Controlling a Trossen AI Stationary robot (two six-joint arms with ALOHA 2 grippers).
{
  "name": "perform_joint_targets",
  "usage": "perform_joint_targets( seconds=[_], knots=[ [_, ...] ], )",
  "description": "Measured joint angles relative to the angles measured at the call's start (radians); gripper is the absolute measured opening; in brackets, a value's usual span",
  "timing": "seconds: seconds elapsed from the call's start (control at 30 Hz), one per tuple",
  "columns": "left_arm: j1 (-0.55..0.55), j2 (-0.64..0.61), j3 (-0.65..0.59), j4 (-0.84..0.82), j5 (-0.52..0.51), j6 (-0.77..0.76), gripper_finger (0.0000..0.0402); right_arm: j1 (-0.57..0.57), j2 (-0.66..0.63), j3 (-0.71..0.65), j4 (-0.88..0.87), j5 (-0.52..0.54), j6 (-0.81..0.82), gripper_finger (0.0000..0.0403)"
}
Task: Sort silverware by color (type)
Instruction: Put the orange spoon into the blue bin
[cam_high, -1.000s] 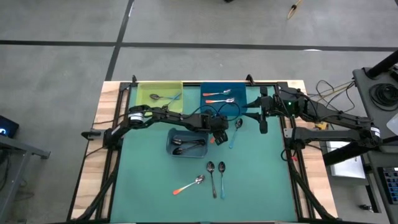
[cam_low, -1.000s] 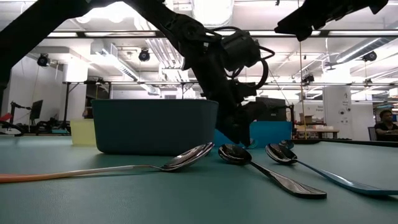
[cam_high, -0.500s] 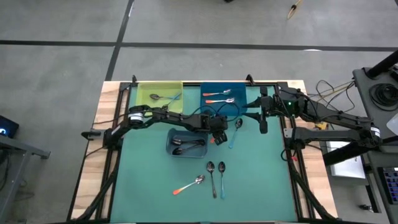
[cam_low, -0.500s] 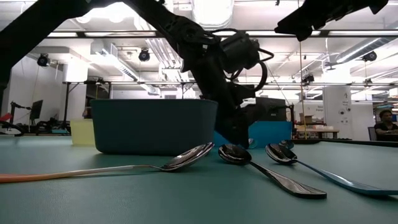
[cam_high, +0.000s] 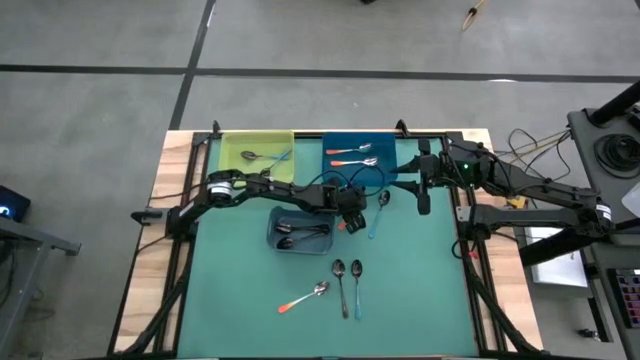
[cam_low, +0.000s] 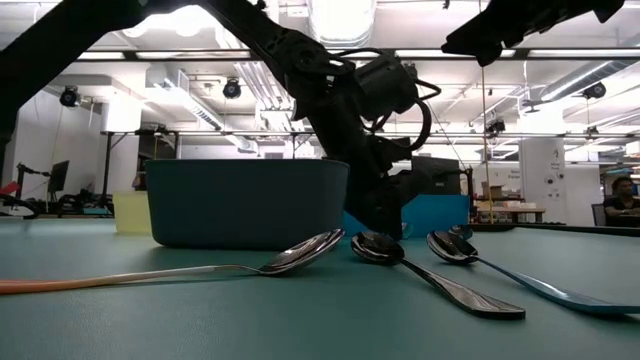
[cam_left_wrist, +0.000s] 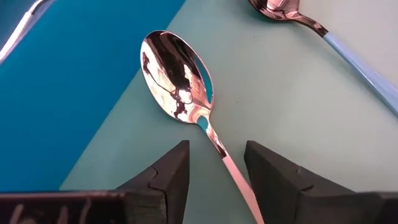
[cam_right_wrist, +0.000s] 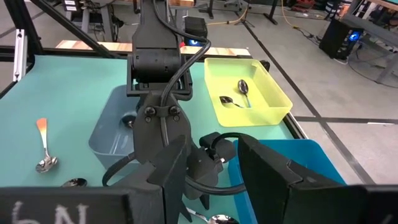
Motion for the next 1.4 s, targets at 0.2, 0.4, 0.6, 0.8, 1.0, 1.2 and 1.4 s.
perform_joint_targets(
  seconds=[0.2, 0.4, 0.6, 0.8, 1.0, 1.2, 1.4],
  knots=[
    [0.000, 0.000, 0.000, 0.004, 0.006, 0.000, 0.0107, 0.000, 0.000, 0.000, 0.000, 0.000, 0.000, 0.0137],
    [-0.001, 0.002, 0.001, 0.013, 0.009, 0.000, 0.0065, 0.000, 0.000, 0.000, 0.000, 0.000, 0.000, 0.0137],
    [-0.001, 0.005, 0.014, 0.017, 0.012, -0.006, 0.0018, 0.000, 0.000, 0.000, 0.000, 0.000, -0.003, 0.0137],
    [0.000, 0.008, 0.030, 0.017, 0.010, -0.015, 0.0002, 0.000, 0.000, 0.000, -0.004, 0.000, -0.001, 0.0137],
    [0.001, 0.007, 0.068, -0.033, 0.015, 0.003, 0.0001, 0.000, 0.000, 0.000, -0.021, 0.000, -0.004, 0.0137],
    [-0.008, 0.003, 0.131, -0.119, 0.015, 0.042, 0.0001, 0.000, 0.000, 0.000, -0.027, 0.000, -0.005, 0.0137],
    [-0.016, 0.001, 0.226, -0.245, 0.015, 0.112, 0.0000, 0.000, 0.000, 0.000, -0.027, 0.000, -0.006, 0.0137]
  ],
)
